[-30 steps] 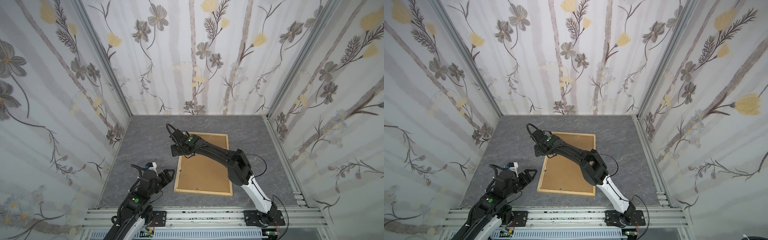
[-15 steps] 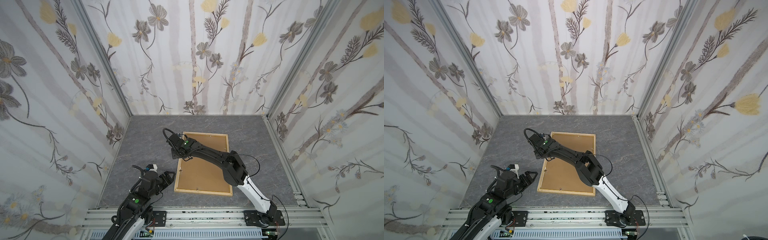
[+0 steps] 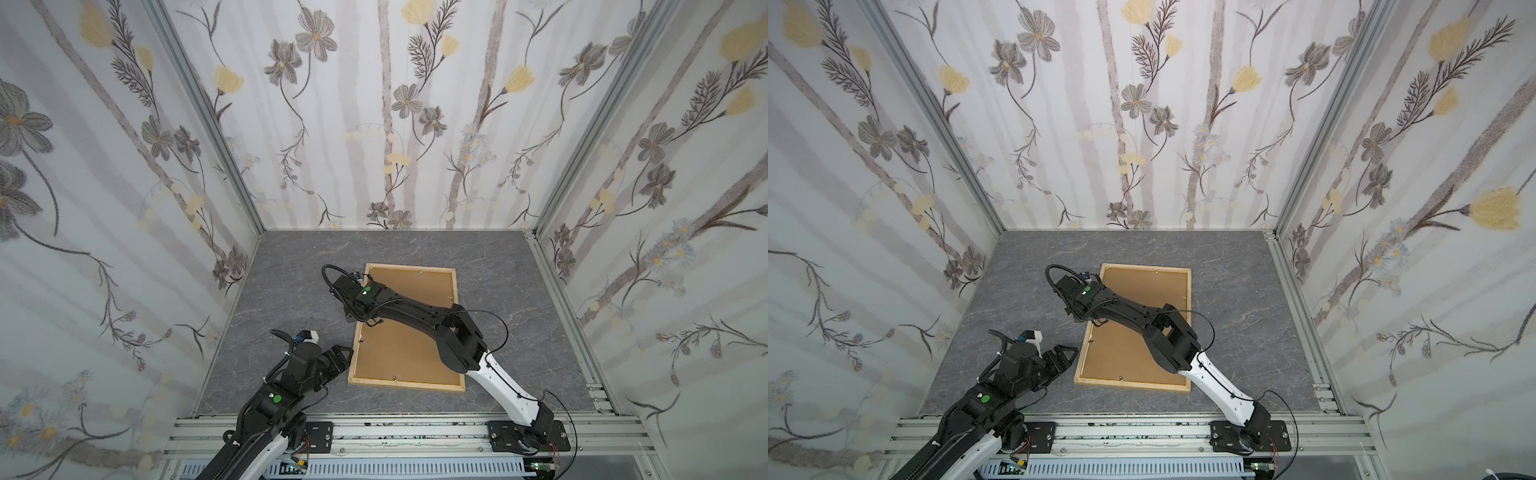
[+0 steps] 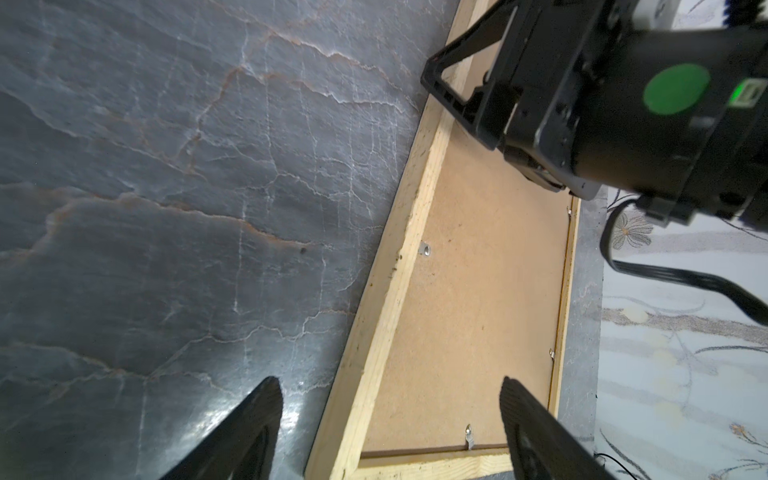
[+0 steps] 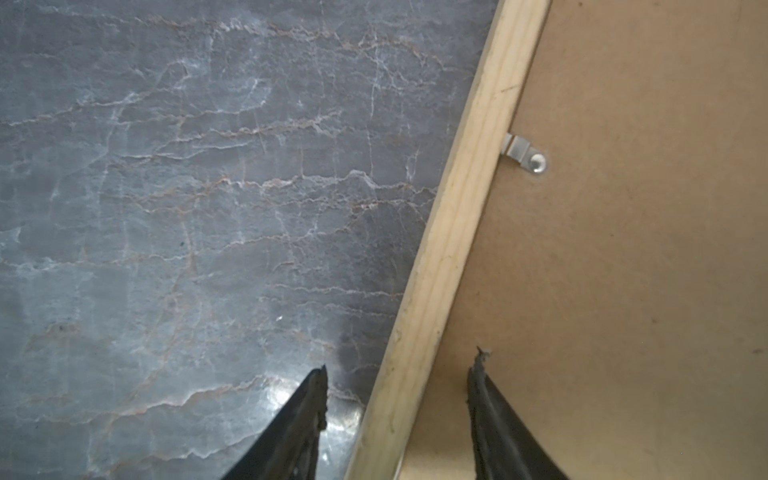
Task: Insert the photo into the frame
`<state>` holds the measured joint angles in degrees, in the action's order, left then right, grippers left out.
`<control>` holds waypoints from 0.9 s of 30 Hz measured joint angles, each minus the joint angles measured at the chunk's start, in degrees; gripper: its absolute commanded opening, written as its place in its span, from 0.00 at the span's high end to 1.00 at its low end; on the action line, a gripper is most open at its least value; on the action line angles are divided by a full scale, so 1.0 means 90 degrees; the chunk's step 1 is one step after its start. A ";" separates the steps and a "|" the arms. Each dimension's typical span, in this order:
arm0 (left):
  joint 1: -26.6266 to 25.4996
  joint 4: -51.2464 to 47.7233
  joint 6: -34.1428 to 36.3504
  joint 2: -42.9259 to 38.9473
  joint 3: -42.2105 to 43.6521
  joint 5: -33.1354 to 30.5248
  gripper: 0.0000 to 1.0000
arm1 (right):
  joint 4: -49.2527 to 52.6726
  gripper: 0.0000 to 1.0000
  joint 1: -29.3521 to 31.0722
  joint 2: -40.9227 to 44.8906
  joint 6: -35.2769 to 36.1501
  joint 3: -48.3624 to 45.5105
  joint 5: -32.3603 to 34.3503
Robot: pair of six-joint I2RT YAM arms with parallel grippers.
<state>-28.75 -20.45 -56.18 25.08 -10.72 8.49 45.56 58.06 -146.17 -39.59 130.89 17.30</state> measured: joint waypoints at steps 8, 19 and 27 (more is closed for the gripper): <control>-0.0384 0.0430 -0.0257 0.0197 0.0180 -0.0019 0.18 | -0.0017 0.66 0.0039 -0.0109 0.0015 0.0136 0.0087; -0.1277 0.1501 -0.0622 0.0928 0.0442 -0.0306 0.21 | -0.0046 0.55 0.0107 -0.0182 0.0063 0.0185 0.0177; -0.1928 0.2283 -0.0787 0.1695 0.0352 -0.0476 0.21 | 0.0002 0.56 0.0112 -0.0182 0.0073 0.0185 0.0245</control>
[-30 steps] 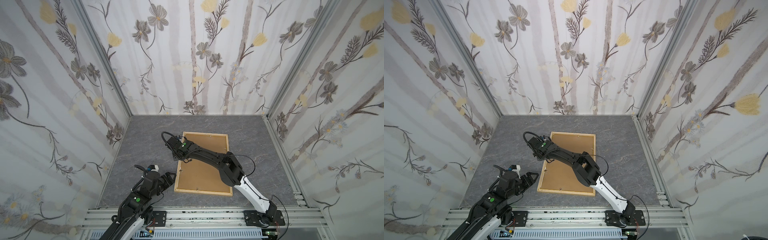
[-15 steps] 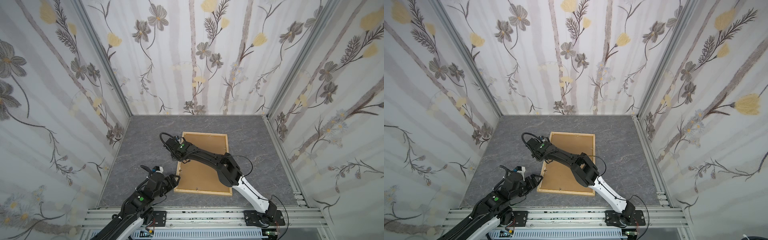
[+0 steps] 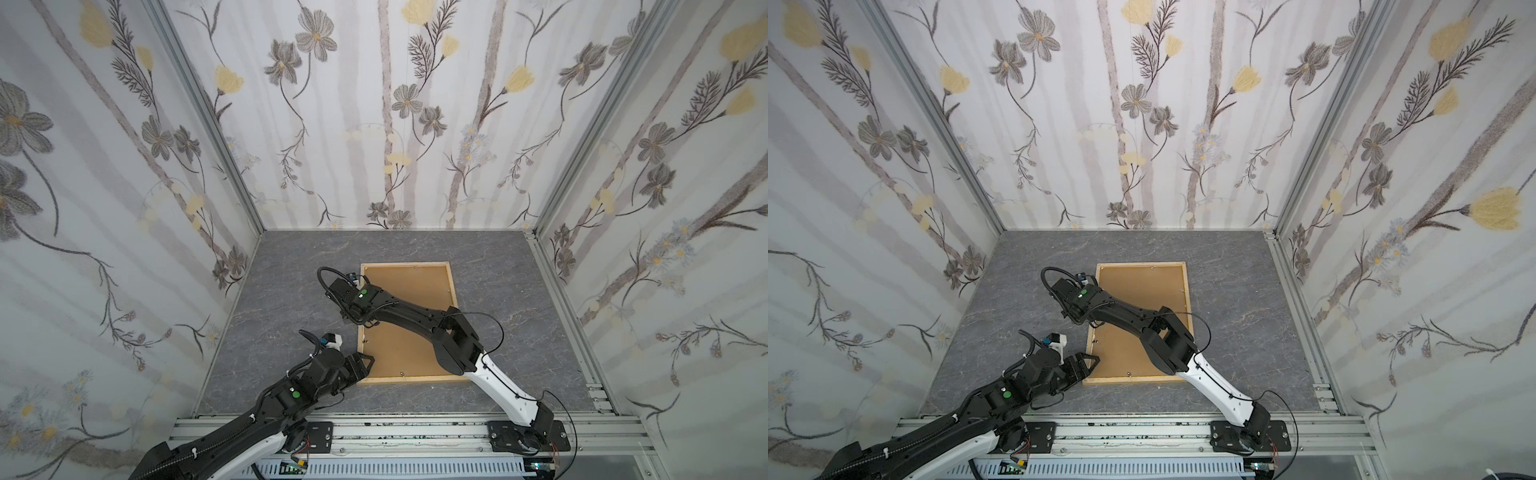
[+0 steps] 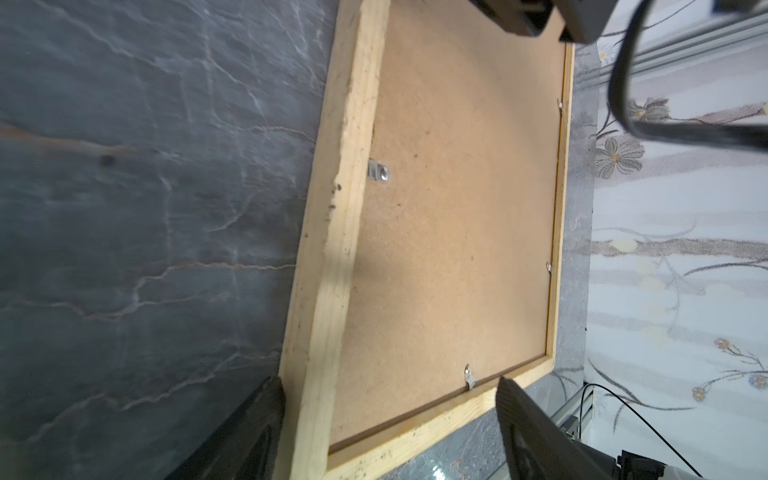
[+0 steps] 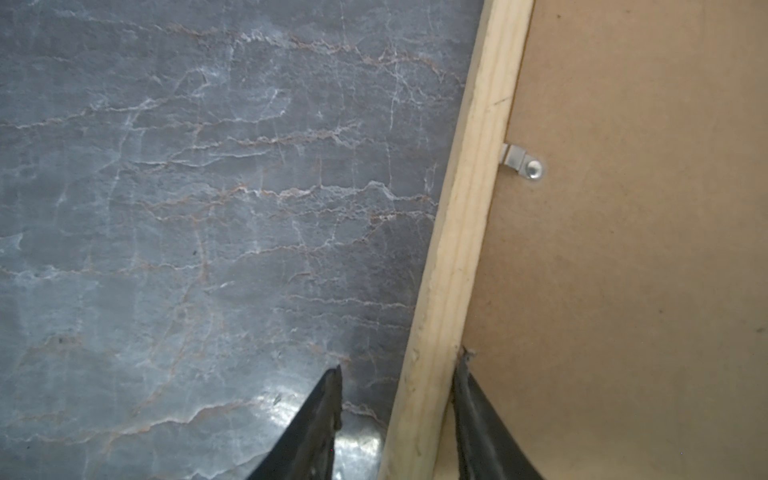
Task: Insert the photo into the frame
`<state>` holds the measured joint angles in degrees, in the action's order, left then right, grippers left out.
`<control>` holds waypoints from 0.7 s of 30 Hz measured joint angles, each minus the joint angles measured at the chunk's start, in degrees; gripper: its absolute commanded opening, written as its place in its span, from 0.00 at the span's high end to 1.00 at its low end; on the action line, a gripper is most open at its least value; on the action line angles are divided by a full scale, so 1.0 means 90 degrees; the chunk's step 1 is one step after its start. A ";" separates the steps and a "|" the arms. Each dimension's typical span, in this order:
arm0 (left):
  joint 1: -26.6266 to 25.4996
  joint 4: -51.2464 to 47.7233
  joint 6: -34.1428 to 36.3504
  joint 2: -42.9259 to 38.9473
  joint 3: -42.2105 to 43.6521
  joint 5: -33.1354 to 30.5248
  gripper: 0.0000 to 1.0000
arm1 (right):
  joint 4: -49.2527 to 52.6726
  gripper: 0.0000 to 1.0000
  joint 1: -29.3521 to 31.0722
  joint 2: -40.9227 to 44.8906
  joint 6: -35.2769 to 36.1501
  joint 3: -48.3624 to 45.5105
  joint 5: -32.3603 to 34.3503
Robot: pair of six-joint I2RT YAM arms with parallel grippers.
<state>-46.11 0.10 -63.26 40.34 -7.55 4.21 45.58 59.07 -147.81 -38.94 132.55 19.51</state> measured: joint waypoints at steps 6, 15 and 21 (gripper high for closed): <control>-0.0250 0.0279 -0.0022 0.0544 -0.0228 -0.0114 0.21 | 0.0041 0.57 -0.0012 -0.0002 -0.0002 -0.0002 0.0024; -0.0243 -0.0449 -0.0007 -0.0695 -0.0510 -0.0588 0.19 | -0.0044 0.62 0.0002 0.0022 -0.0012 -0.0134 0.0211; -0.0197 -0.1098 0.0002 -0.0969 -0.0503 -0.0741 0.19 | -0.0005 0.70 0.0000 0.0015 -0.0078 -0.0138 0.0260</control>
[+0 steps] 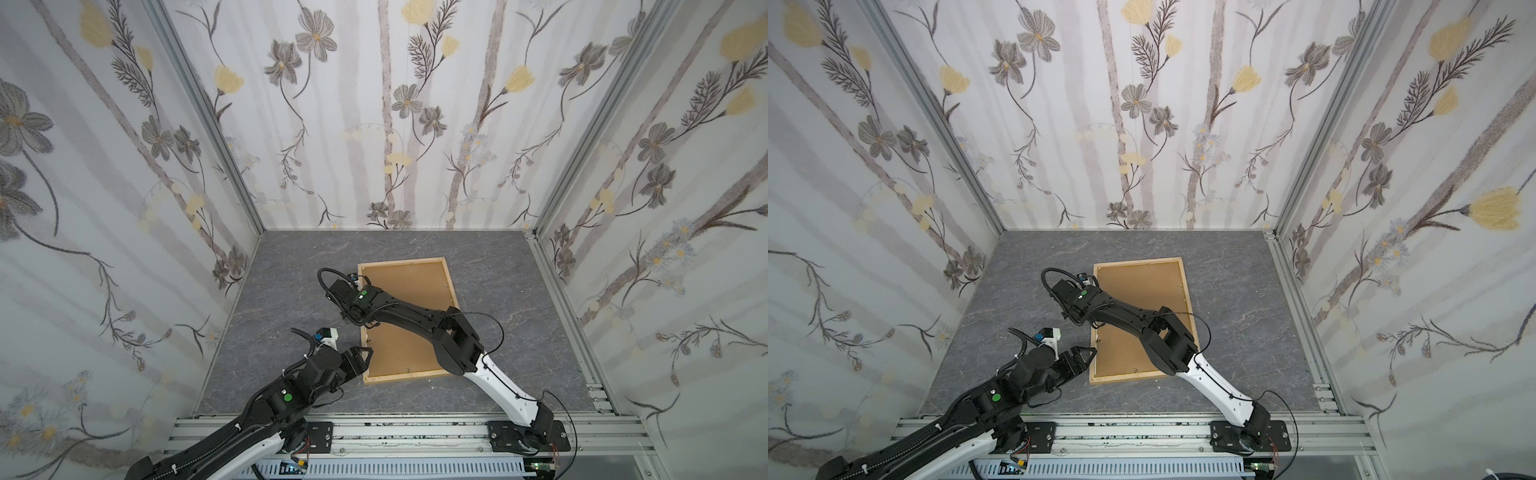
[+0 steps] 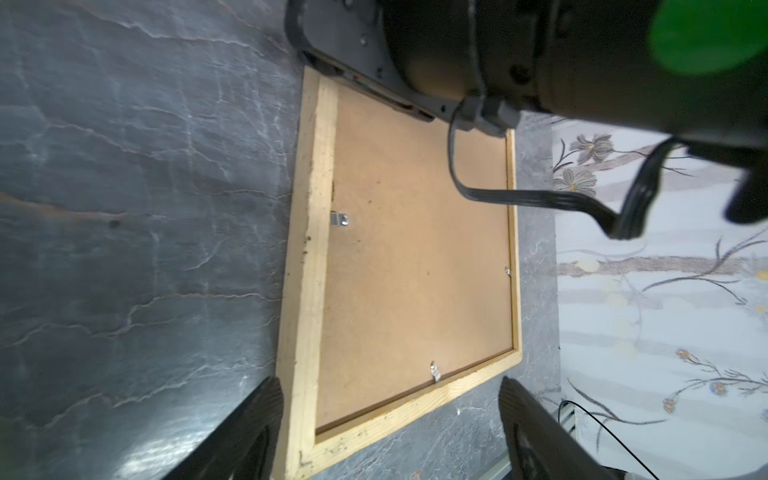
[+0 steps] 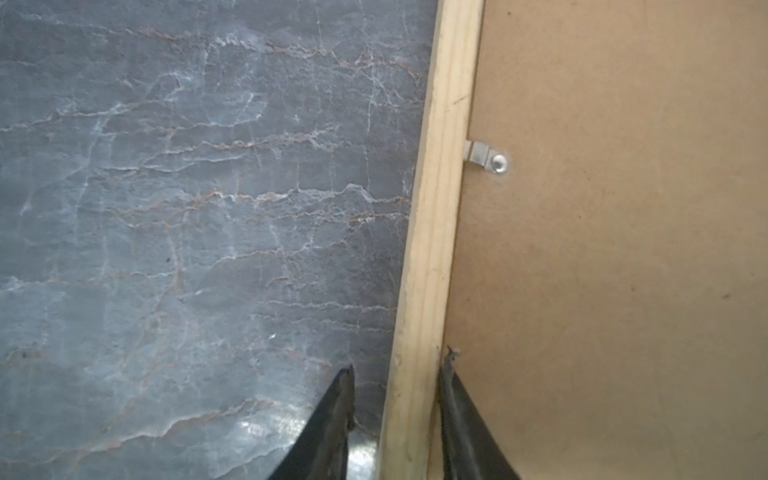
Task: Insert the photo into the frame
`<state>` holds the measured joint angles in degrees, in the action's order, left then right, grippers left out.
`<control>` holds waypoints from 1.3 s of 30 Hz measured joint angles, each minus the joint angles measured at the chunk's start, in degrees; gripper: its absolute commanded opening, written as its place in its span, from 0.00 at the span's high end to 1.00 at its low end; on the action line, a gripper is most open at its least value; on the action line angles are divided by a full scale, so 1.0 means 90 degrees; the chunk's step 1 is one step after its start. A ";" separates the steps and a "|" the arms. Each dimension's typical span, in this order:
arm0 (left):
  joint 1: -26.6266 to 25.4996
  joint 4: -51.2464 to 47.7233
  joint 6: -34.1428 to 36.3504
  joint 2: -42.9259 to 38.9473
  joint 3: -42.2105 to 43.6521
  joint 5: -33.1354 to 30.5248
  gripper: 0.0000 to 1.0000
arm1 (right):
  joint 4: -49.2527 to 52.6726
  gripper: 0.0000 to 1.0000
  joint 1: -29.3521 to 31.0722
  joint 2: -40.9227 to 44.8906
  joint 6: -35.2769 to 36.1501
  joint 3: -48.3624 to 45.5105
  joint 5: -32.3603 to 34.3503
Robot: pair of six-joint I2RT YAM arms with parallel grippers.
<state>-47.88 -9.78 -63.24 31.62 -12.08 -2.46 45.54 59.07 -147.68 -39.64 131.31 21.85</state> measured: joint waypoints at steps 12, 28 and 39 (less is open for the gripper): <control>0.0046 0.0216 0.0005 0.0823 0.0131 0.0165 0.19 | -0.0095 0.99 0.0002 0.0119 -0.0505 -0.0177 0.0107; 0.0338 0.0787 -0.0044 0.0488 0.0466 0.0447 0.19 | -0.0532 0.99 0.0005 0.1073 -0.0304 -0.1462 -0.1103; 0.0423 0.1231 -0.0138 0.0614 0.0500 0.0605 0.13 | -0.0605 1.00 0.0000 0.1350 -0.0260 -0.1484 -0.1290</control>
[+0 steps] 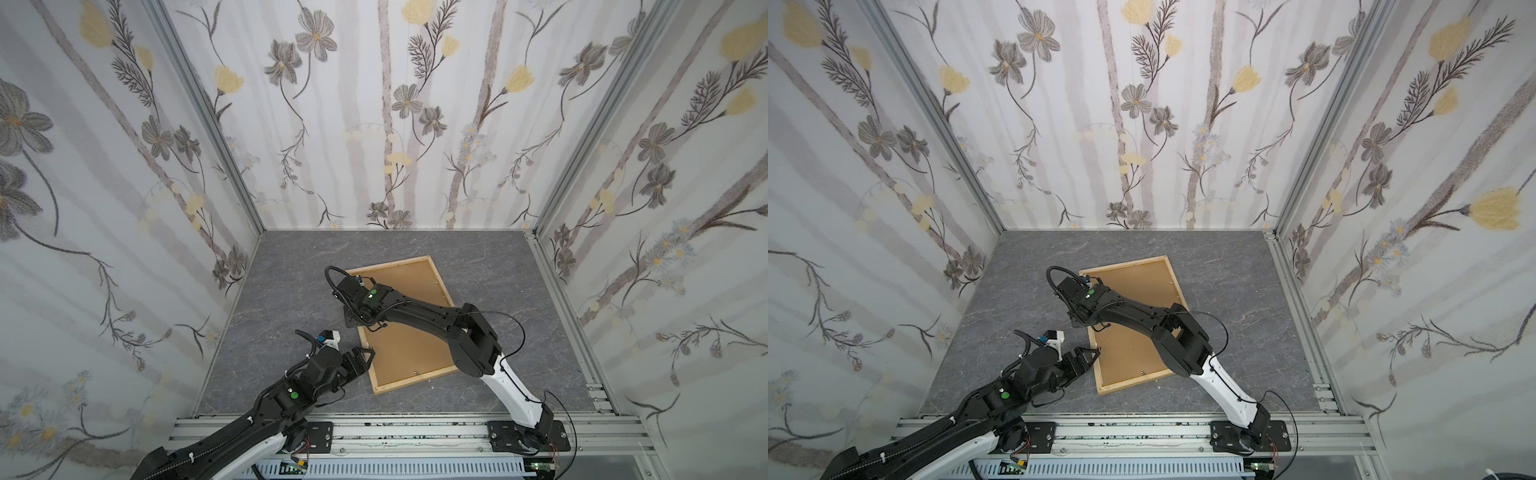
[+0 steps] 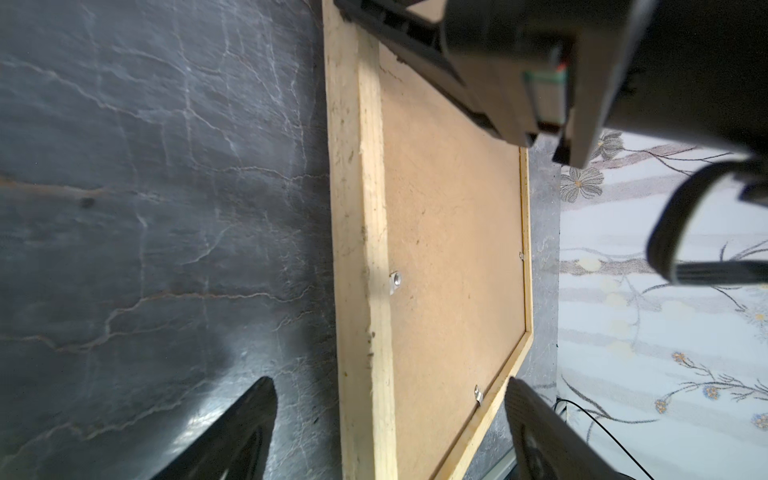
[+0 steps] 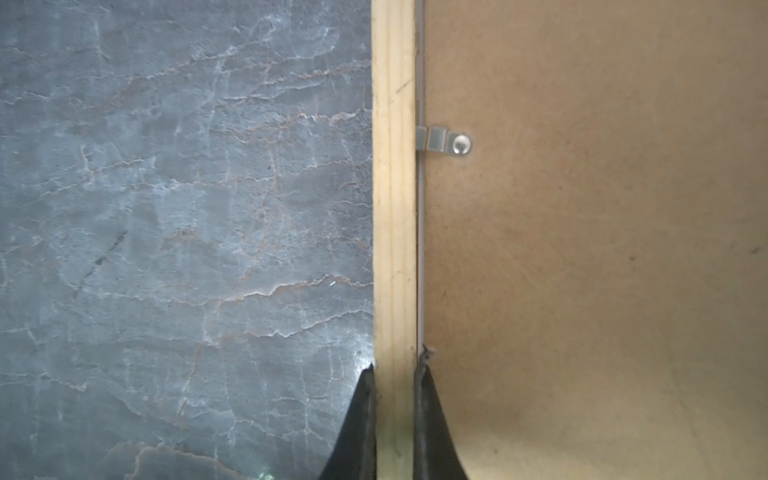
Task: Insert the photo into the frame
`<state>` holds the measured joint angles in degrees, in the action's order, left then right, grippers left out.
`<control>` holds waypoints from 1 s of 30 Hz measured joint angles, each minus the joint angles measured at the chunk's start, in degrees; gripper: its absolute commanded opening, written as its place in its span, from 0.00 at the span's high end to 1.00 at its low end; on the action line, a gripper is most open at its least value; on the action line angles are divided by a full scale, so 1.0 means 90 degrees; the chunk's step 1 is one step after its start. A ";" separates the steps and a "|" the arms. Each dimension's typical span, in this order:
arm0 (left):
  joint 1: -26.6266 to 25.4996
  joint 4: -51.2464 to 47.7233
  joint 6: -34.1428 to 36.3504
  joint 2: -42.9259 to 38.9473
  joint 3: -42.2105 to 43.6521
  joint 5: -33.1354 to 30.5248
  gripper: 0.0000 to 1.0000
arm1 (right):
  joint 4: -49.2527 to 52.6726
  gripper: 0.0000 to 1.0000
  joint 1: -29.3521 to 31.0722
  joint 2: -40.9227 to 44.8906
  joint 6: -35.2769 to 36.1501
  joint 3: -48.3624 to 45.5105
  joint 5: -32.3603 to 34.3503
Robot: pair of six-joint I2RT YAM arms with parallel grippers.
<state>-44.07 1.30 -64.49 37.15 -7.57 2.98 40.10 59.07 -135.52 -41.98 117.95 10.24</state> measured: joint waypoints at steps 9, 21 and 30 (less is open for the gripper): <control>0.0046 0.0505 0.0000 0.0355 0.0010 0.0134 0.11 | -0.0005 1.00 0.0000 0.0214 0.0000 -0.0029 -0.0061; 0.0112 0.0937 0.0007 0.0352 0.0024 0.0197 0.11 | -0.0002 1.00 0.0005 0.0481 0.0002 -0.0085 -0.0104; 0.0121 0.1285 0.0000 0.0369 0.0041 0.0323 0.23 | -0.0005 1.00 0.0012 0.0619 0.0000 -0.0090 -0.0104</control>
<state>-42.98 12.86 -64.49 40.47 -7.20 5.89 40.05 59.18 -129.95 -41.98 117.14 9.30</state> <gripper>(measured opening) 0.807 0.095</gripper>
